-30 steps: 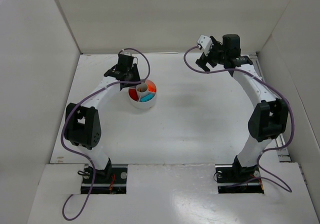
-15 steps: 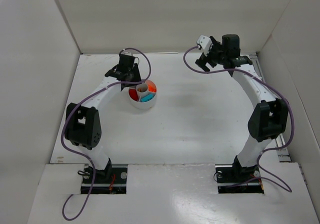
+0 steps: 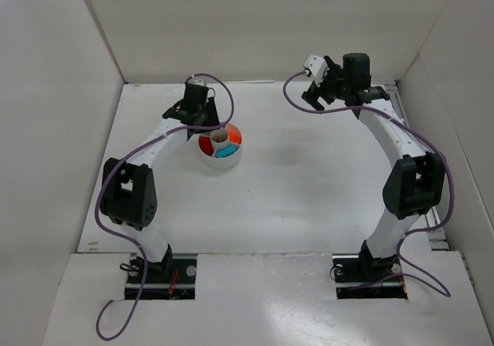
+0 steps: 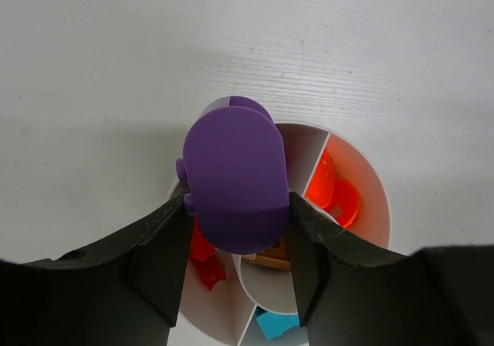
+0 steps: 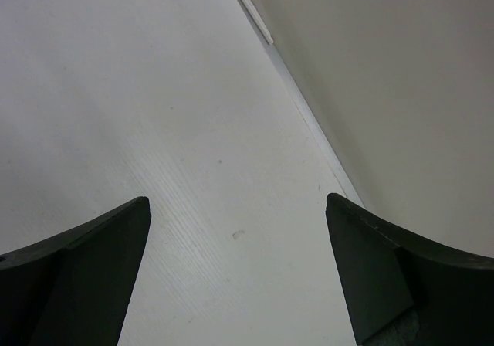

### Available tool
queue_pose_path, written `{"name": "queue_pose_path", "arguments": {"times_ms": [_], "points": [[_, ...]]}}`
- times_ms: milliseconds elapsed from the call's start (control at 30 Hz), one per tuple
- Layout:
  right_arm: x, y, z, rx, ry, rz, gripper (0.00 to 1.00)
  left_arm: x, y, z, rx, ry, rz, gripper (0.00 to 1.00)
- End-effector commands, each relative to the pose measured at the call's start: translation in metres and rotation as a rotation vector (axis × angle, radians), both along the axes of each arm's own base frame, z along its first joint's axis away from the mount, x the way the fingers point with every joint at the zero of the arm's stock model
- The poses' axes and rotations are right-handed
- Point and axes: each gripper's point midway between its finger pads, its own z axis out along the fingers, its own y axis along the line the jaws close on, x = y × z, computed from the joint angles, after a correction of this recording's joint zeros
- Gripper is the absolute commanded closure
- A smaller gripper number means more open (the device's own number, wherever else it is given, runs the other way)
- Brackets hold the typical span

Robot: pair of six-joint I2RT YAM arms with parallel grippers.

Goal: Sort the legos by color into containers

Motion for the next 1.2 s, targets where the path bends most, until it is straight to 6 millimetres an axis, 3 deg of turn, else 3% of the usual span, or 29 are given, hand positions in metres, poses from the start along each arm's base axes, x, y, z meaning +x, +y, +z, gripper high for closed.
{"name": "queue_pose_path", "arguments": {"times_ms": [0,300,700,800,900,933,1100,1167], "points": [[-0.006,0.004,0.031,0.014,-0.075,0.008,0.0,0.006,-0.002,0.003,0.005,-0.024,0.007,0.54],[-0.006,0.004,0.031,0.014,-0.075,0.008,0.0,0.017,0.005,0.022,-0.015,-0.09,0.101,0.53],[-0.005,0.004,0.036,0.016,-0.084,0.008,0.0,0.007,-0.007,0.006,-0.003,-0.056,0.069,0.52],[-0.005,0.004,0.036,0.016,-0.084,0.008,0.0,0.006,-0.01,0.002,-0.007,-0.042,0.045,0.68],[-0.005,0.004,0.036,0.016,-0.084,0.008,0.0,0.005,-0.006,0.0,0.002,-0.037,0.073,0.69],[-0.005,0.004,0.036,0.016,-0.084,0.008,0.0,0.006,-0.004,0.001,0.01,-0.04,0.082,0.68],[-0.005,0.008,0.031,0.024,-0.073,0.027,0.0,0.01,0.003,0.044,0.014,-0.165,0.088,0.52],[-0.005,0.01,0.037,0.03,-0.083,0.035,0.0,0.014,0.02,0.049,0.014,-0.175,0.116,0.47]]}}
